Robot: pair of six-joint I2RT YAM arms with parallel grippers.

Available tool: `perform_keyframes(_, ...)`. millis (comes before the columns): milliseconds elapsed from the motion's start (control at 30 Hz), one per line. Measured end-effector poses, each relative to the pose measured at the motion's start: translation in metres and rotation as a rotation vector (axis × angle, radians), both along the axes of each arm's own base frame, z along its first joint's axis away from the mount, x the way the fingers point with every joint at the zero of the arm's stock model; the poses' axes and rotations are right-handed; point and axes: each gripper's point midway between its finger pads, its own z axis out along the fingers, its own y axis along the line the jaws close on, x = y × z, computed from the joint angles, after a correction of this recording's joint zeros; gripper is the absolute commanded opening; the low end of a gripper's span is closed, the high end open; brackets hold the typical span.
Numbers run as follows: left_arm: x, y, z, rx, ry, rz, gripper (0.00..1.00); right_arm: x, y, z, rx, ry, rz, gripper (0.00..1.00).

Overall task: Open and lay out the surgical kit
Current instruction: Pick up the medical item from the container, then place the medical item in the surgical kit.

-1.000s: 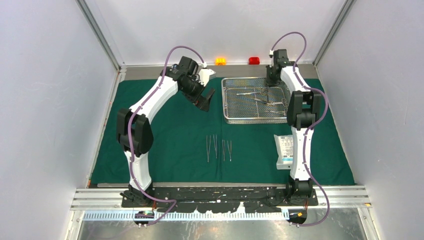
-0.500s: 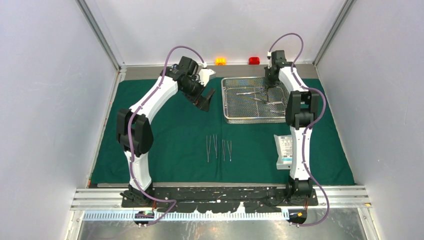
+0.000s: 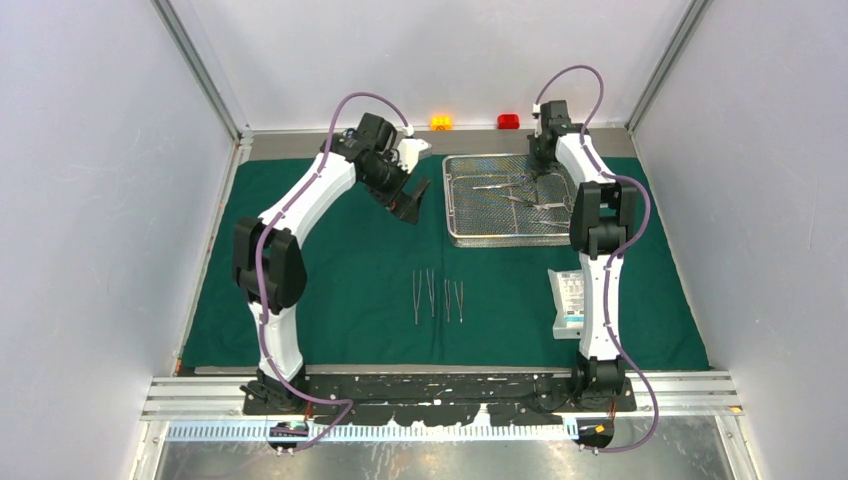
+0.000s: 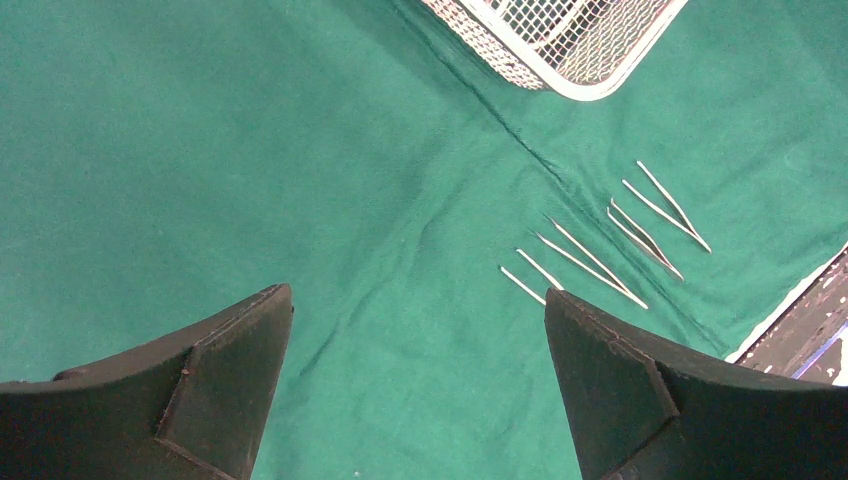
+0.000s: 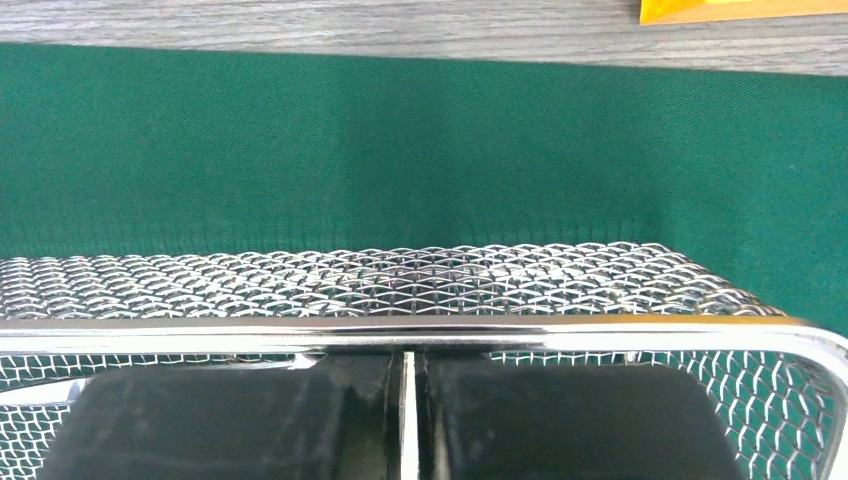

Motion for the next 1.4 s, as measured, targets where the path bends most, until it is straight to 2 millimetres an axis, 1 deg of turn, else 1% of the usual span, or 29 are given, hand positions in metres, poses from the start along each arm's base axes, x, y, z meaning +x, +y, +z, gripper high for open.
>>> perform_keyframes(133, 0.000, 0.000, 0.002, -0.001, -0.004, 0.000, 1.00, 0.000, -0.002, 0.003, -0.010, 0.001, 0.001, 0.01)
perform_keyframes(400, -0.001, 0.000, 0.004, -0.004, -0.008, 0.000, 1.00, 0.005, -0.002, 0.017, -0.014, -0.019, 0.005, 0.00)
perform_keyframes(733, -0.001, 0.000, 0.004, -0.006, -0.006, -0.002, 1.00, 0.006, -0.001, 0.022, -0.008, -0.029, 0.008, 0.00)
perform_keyframes(833, -0.001, 0.000, 0.004, -0.007, -0.006, -0.002, 1.00, 0.007, 0.000, 0.030, -0.005, -0.045, 0.010, 0.00)
perform_keyframes(933, -0.001, 0.000, 0.004, -0.007, -0.006, -0.002, 1.00, 0.008, 0.000, 0.047, -0.003, -0.074, 0.010, 0.01)
perform_keyframes(1100, -0.001, -0.002, 0.007, -0.015, -0.007, -0.002, 1.00, 0.009, 0.001, 0.084, 0.003, -0.139, 0.012, 0.00)
perform_keyframes(1233, 0.004, -0.006, 0.017, -0.037, -0.023, 0.004, 1.00, 0.008, 0.004, 0.110, 0.020, -0.184, 0.024, 0.00)
perform_keyframes(1300, 0.007, -0.009, 0.023, -0.054, -0.029, 0.012, 1.00, 0.004, 0.005, 0.120, 0.026, -0.197, 0.028, 0.01)
perform_keyframes(1400, 0.015, -0.018, 0.031, -0.091, -0.027, 0.028, 1.00, -0.004, 0.007, 0.129, 0.043, -0.200, 0.032, 0.01)
